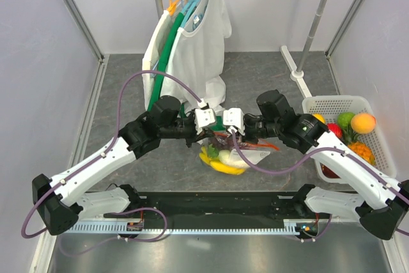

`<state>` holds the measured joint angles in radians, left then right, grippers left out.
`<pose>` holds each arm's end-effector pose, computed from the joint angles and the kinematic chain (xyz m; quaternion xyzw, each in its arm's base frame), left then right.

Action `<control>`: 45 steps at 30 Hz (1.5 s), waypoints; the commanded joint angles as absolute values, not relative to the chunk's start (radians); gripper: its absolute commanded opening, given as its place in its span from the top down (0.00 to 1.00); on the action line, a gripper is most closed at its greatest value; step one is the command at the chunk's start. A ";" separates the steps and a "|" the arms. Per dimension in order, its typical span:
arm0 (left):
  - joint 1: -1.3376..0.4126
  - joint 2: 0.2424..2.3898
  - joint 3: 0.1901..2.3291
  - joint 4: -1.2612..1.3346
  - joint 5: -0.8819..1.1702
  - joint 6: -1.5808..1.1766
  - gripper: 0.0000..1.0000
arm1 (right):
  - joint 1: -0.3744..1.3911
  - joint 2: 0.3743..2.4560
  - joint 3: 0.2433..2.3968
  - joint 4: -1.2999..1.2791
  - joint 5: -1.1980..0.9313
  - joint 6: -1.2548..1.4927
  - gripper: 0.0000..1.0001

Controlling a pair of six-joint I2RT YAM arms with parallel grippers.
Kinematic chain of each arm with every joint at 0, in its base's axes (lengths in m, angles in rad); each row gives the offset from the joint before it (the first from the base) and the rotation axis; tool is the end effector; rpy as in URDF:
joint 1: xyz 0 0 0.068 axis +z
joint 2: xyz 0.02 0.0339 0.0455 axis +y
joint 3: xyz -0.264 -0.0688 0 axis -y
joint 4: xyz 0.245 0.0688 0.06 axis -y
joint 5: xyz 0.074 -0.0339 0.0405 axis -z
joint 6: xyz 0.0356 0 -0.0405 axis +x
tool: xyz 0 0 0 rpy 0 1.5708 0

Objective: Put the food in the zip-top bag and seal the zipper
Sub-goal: Zip the zipper food storage bag at the center of the board.

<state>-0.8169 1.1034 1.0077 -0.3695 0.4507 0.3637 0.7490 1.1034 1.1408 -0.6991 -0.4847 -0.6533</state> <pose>0.1567 -0.1895 0.3379 0.5592 0.6239 -0.3003 0.4560 0.1549 0.1666 0.3535 -0.6432 0.5985 0.2358 0.4154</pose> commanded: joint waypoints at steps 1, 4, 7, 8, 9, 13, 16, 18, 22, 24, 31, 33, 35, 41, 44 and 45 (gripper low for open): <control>-0.775 1.045 1.011 -0.382 0.405 0.333 0.98 | 0.742 1.054 1.125 -0.816 -0.405 -0.680 0.94; -0.758 1.035 1.005 -0.388 0.405 0.321 0.98 | 0.735 1.039 1.111 -0.844 -0.379 -0.689 0.96; -0.742 1.031 1.000 -0.397 0.405 0.319 0.98 | 0.718 1.017 1.095 -0.871 -0.367 -0.706 0.96; -0.736 1.028 0.997 -0.397 0.405 0.321 0.98 | 0.706 1.012 1.094 -0.890 -0.367 -0.710 0.96; -0.733 1.025 0.996 -0.402 0.403 0.322 0.98 | 0.701 1.003 1.088 -0.897 -0.364 -0.721 0.97; -0.719 1.011 0.988 -0.411 0.403 0.325 0.98 | 0.673 0.982 1.069 -0.943 -0.348 -0.747 0.97; -0.710 1.000 0.986 -0.420 0.408 0.327 0.98 | 0.657 0.970 1.060 -0.986 -0.328 -0.773 0.96; -0.704 0.994 0.982 -0.425 0.405 0.331 0.98 | 0.640 0.962 1.057 -1.018 -0.322 -0.785 0.96; -0.698 0.973 0.971 -0.440 0.405 0.327 0.98 | 0.614 0.945 1.051 -1.066 -0.293 -0.818 0.93; -0.696 0.963 0.965 -0.440 0.405 0.322 0.98 | 0.612 0.946 1.058 -1.104 -0.288 -0.818 0.93; -0.693 0.950 0.953 -0.443 0.397 0.313 0.98 | 0.612 0.916 1.058 -1.190 -0.249 -0.818 0.92; -0.693 0.948 0.951 -0.443 0.396 0.314 0.98 | 0.612 0.907 1.055 -1.210 -0.235 -0.819 0.93; -0.692 0.950 0.954 -0.443 0.394 0.314 0.98 | 0.612 0.896 1.052 -1.223 -0.226 -0.818 0.93; -0.693 0.956 0.965 -0.442 0.403 0.314 0.98 | 0.612 0.885 1.058 -1.238 -0.201 -0.808 0.91; -0.693 0.957 0.966 -0.445 0.423 0.313 0.98 | 0.612 0.885 1.065 -1.236 -0.209 -0.802 0.84; -0.693 0.957 0.968 -0.443 0.431 0.313 0.98 | 0.612 0.891 1.072 -1.239 -0.234 -0.792 0.75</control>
<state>-0.7128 0.9829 0.9474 -0.4706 0.4477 0.3298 0.6220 0.8974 1.0660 -1.1419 -0.2699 -0.8074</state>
